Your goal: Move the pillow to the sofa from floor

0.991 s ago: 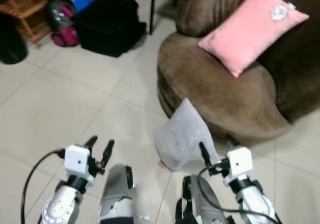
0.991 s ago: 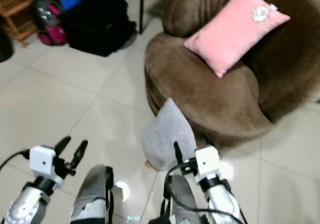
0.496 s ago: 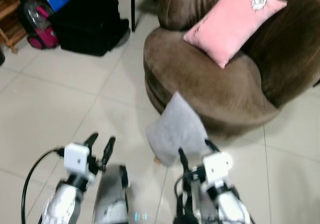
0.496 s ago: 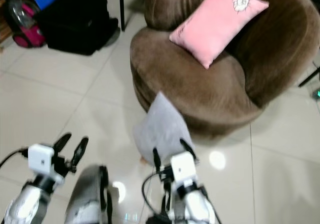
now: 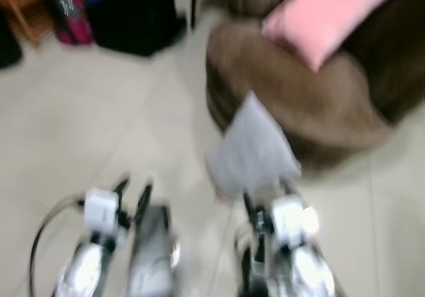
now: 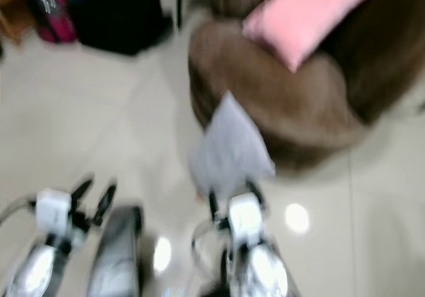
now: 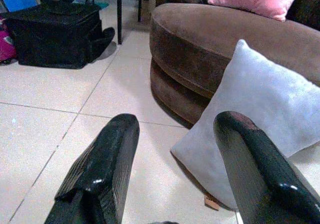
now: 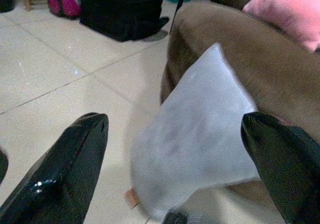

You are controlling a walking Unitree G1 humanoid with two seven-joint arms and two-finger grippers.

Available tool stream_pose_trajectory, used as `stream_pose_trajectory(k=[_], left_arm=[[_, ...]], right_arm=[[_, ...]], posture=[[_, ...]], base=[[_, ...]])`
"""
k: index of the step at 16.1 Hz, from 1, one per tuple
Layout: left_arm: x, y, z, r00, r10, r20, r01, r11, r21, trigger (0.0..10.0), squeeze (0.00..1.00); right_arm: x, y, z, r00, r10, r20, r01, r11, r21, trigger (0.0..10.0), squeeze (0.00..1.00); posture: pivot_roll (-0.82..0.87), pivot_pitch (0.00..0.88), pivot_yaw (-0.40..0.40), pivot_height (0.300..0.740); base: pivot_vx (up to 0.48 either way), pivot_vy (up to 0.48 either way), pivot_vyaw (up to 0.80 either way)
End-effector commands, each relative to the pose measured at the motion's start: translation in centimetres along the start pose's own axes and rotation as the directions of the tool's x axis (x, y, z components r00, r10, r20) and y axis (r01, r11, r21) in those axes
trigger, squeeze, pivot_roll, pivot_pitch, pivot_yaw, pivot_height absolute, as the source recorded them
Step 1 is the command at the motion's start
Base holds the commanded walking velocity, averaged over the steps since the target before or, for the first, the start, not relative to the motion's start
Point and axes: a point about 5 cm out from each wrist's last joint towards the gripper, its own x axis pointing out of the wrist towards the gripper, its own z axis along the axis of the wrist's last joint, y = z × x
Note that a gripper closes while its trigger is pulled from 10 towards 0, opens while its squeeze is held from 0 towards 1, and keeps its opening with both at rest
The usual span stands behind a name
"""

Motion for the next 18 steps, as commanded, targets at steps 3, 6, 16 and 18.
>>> stream_pose_trajectory(k=[3,6,16,18], left_arm=[[-0.3,-0.4,0.0,1.000,-0.012,0.000,0.012,1.000,-0.013,10.0,0.00],[-1.0,-0.2,0.8,0.999,-0.032,0.040,0.030,0.999,0.036,10.0,0.00],[4.9,-0.3,3.6,0.985,-0.055,0.163,0.034,0.991,0.126,10.0,0.00],[4.9,-0.3,3.4,0.987,-0.051,0.155,0.030,0.990,0.135,10.0,0.00]], right_arm=[[0.2,-3.0,0.0,1.000,-0.015,-0.002,0.015,1.000,-0.020,10.0,0.00],[-0.1,-5.3,2.7,0.989,-0.050,0.137,0.061,0.995,-0.076,10.0,0.00],[0.7,-5.1,3.1,0.986,-0.077,0.150,0.091,0.992,-0.084,10.0,0.00],[0.6,-5.1,2.8,0.987,-0.074,0.142,0.087,0.993,-0.083,10.0,0.00]], posture=[[0.08,0.223,-0.065,0.504],[0.07,0.232,-0.066,0.504],[0.07,0.235,-0.066,0.494],[0.07,0.233,-0.065,0.479]], base=[[0.000,0.000,0.00],[0.000,0.000,0.00],[0.000,0.000,0.00],[0.000,0.000,0.00]])
